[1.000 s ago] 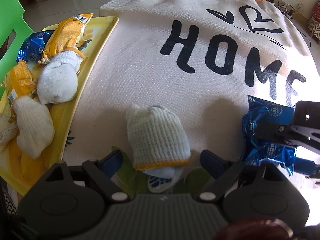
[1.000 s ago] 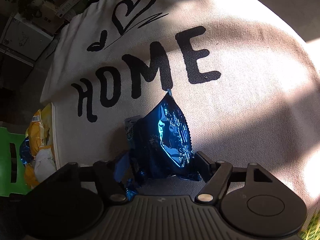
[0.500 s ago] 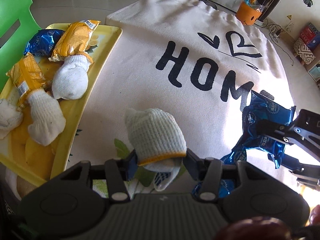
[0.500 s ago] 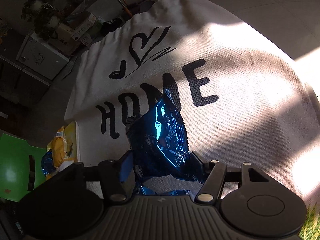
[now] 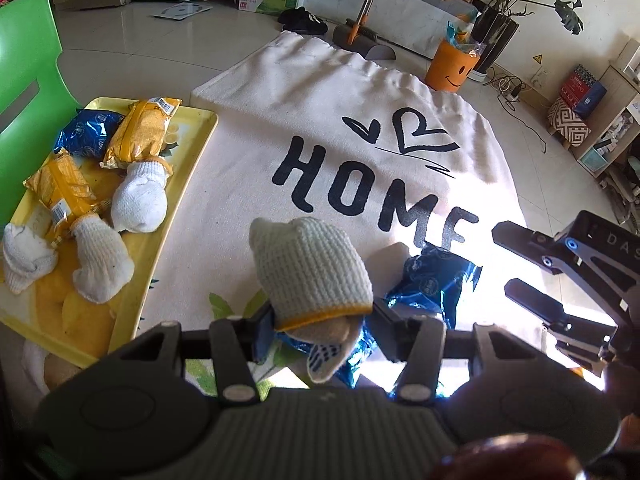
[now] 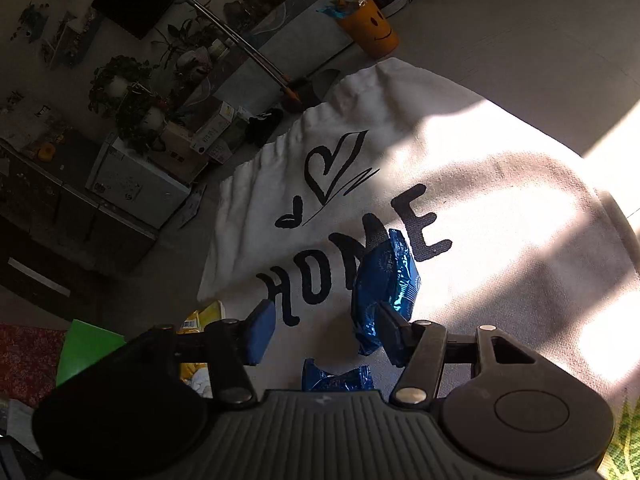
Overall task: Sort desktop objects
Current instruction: 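Close the right gripper on the blue foil bag while left holds the glove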
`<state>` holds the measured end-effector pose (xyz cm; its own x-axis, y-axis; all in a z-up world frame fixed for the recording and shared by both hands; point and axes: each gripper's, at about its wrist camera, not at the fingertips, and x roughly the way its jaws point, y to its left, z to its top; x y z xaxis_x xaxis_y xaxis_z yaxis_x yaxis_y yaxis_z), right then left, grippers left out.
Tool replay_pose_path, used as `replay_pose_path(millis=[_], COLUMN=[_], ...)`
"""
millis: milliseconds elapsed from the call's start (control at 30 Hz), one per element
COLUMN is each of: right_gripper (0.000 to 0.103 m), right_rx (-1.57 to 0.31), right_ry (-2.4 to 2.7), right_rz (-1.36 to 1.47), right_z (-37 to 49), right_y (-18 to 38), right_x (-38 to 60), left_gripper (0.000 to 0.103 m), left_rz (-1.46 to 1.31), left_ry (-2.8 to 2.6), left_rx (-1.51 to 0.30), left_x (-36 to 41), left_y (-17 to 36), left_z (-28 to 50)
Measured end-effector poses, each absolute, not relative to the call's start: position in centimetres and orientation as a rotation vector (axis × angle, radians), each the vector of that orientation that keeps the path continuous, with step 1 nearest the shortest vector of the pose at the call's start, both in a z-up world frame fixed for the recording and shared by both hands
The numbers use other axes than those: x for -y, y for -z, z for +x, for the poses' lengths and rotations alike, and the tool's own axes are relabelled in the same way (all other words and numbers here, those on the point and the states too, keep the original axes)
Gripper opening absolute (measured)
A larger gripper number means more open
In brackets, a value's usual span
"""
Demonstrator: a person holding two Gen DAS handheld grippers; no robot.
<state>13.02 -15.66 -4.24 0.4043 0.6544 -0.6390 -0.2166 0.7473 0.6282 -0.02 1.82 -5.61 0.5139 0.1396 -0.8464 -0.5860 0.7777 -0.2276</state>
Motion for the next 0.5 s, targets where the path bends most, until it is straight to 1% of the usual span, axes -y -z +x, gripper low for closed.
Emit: replay_pose_path(millis=[100,267,300,367,467,500], right_gripper=[0.057,0.057,0.059,0.074,0.084,0.085], right_rx=[-1.013,-1.074,-1.094,-1.129,-1.158,-1.164], right_ry=[-0.574,-0.478,-0.455,-0.390,-0.352,-0.348], right_rz=[0.496,0.507,0.508,0.506,0.510,0.506], right_z=[12.9,13.4,13.6,13.9,14.5,14.8], right_y=[4.3,6.0,6.5,7.4,8.4,8.6], right_x=[15.7,16.4,16.6,17.0,17.0,16.8], left_gripper=[0.048,0.048,0.048,0.048,0.048,0.048], left_rz=[-0.534,-0.538,-0.540,-0.540,-0.539,-0.539], left_ry=[-0.461,-0.471,-0.470,-0.468,-0.461,-0.459], left_rx=[-0.926,-0.926,-0.926,-0.930,-0.952,-0.959], left_x=[-1.7,-1.6,-1.5,-1.4,-1.2,-1.2], left_y=[5.1,5.0,5.0,5.3,6.1,6.4], left_z=[-0.3,-0.7,-0.7,-0.7,-0.4,-0.4])
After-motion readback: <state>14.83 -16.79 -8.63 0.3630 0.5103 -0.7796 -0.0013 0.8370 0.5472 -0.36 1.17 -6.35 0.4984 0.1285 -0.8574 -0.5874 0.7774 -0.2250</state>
